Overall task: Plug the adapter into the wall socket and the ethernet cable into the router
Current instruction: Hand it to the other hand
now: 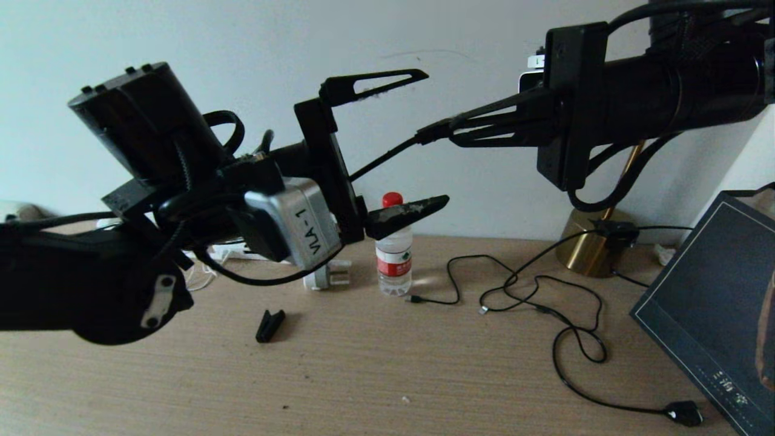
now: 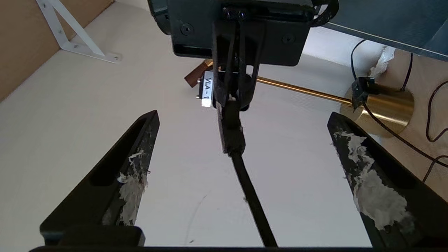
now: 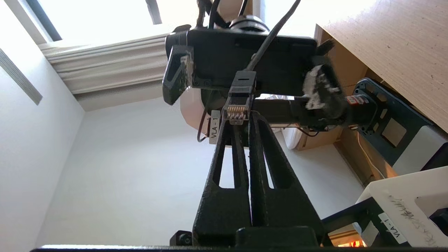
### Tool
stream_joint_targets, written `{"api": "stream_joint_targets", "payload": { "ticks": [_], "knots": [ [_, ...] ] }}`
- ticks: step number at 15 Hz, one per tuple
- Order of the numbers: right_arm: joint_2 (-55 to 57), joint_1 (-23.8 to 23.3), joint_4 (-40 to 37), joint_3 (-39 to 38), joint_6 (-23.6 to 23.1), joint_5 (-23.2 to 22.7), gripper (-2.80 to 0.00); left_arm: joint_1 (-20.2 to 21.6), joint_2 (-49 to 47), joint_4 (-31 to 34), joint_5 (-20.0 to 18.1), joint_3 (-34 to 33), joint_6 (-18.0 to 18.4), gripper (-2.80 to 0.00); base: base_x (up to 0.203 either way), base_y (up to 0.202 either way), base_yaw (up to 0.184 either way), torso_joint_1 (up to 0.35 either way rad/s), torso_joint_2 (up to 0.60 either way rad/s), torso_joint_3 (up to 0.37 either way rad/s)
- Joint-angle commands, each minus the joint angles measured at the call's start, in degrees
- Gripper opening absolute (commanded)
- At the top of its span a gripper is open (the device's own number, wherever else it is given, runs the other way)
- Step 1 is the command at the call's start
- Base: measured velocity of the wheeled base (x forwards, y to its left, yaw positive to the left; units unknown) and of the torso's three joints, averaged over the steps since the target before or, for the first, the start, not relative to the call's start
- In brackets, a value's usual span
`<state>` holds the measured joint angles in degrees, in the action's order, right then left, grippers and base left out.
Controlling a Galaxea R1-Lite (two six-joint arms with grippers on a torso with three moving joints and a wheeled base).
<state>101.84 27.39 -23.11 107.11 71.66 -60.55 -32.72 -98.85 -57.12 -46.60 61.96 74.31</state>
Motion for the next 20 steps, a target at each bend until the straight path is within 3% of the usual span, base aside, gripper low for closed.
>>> {"api": "stream_joint_targets", "payload": {
  "ticks": [1, 6, 11, 16, 20],
  "knots": [
    [0.3, -0.1, 0.2, 0.0, 0.4, -0.4, -2.8, -0.3, -1.4, -0.7, -0.2, 0.8, 0.2, 0.0, 0.0, 0.0, 0.0, 0.0, 0.0, 0.0],
    [0.2, -0.1, 1.4, -0.5, 0.4, -0.4, -2.8, 0.0, -3.0, -1.5, -0.2, 3.8, -2.4, 0.0, 0.0, 0.0, 0.0, 0.0, 0.0, 0.0],
    [0.2, -0.2, 2.4, 0.0, 0.5, -0.4, -2.8, 0.7, -5.1, -5.7, -0.2, 6.5, -8.9, 0.0, 0.0, 0.0, 0.0, 0.0, 0.0, 0.0],
    [0.4, -0.3, 4.3, 0.1, 0.6, -0.3, -2.8, 2.1, -5.1, -7.0, -0.2, 6.0, -9.4, 0.0, 0.0, 0.0, 0.0, 0.0, 0.0, 0.0],
    [0.5, -1.2, 9.1, -0.3, 5.2, -0.2, -2.8, 2.1, -5.5, -7.9, -0.2, 6.1, -10.2, 0.0, 0.0, 0.0, 0.0, 0.0, 0.0, 0.0]
  ]
}}
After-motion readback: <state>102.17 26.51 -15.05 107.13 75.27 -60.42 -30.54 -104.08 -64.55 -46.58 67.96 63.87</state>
